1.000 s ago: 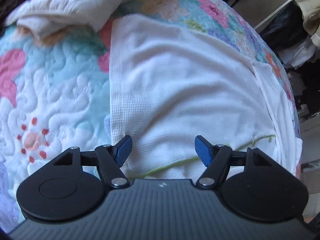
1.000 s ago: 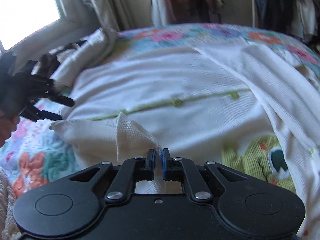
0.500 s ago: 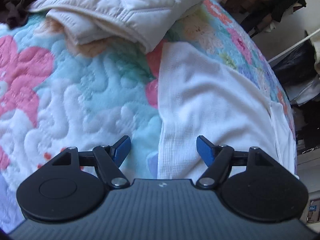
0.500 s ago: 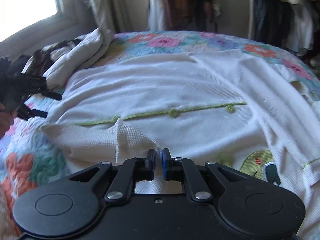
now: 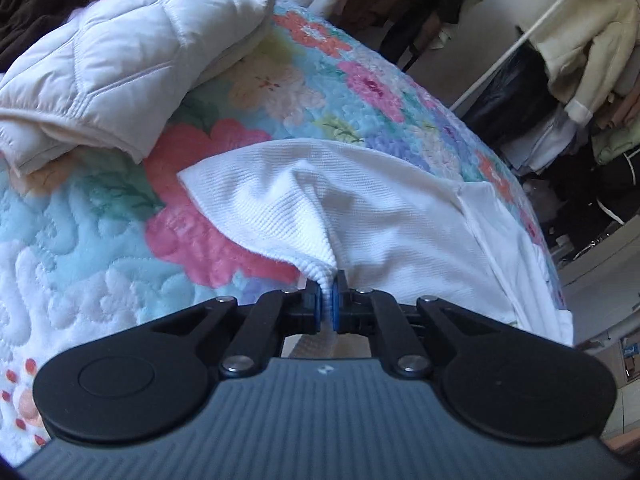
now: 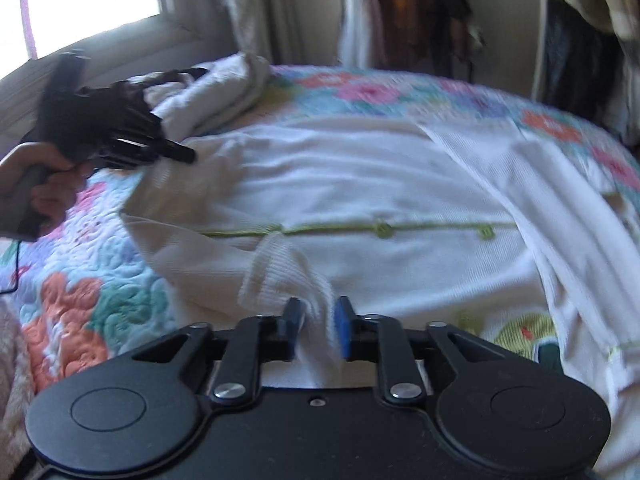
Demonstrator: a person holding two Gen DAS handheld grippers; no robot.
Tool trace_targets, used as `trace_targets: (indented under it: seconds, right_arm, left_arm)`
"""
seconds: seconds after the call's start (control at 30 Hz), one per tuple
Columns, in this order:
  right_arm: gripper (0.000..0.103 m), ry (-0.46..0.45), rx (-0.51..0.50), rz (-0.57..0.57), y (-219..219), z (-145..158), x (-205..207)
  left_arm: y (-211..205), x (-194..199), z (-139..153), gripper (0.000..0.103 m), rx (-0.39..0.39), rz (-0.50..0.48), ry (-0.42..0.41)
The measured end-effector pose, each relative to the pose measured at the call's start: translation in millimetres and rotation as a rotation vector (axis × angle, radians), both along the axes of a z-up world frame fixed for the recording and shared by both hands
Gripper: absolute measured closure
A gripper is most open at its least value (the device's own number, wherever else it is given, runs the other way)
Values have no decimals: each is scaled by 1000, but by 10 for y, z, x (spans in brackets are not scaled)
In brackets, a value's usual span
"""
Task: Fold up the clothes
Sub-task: 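Grasp the sack's hem with the left gripper while the right gripper grasps the hem corner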
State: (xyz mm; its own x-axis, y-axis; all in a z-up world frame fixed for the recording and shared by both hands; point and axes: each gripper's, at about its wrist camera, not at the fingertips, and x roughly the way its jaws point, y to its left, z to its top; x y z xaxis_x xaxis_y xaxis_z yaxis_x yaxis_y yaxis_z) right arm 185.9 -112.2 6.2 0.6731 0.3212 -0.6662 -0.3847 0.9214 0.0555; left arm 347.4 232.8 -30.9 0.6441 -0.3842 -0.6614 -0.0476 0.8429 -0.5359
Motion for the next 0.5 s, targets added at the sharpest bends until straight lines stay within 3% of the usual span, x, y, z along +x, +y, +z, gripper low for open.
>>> trace_targets:
  seconds: [0.07, 0.13, 0.23, 0.33, 0.4, 0.43, 0.5]
  right_arm:
    - [45, -22, -44, 62, 102, -6, -28]
    - [45, -31, -95, 111, 209, -58, -10]
    - [48, 34, -163, 169, 352, -213, 146]
    - [50, -33, -231, 167, 403, -300, 246]
    - [73, -27, -236, 158, 406, -331, 332]
    - [96, -25, -231, 151, 396, -334, 365]
    - [96, -23, -176, 125, 313, -267, 376]
  left_arm:
    - [40, 13, -94, 98, -41, 7, 19]
    - [55, 32, -178, 98, -79, 14, 31]
    - [41, 28, -267, 98, -91, 17, 36]
    - [27, 21, -290, 98, -94, 27, 31]
    - [38, 3, -255, 98, -82, 33, 14]
    - [46, -5, -244, 98, -77, 39, 7]
    - [71, -18, -236, 98, -78, 51, -1]
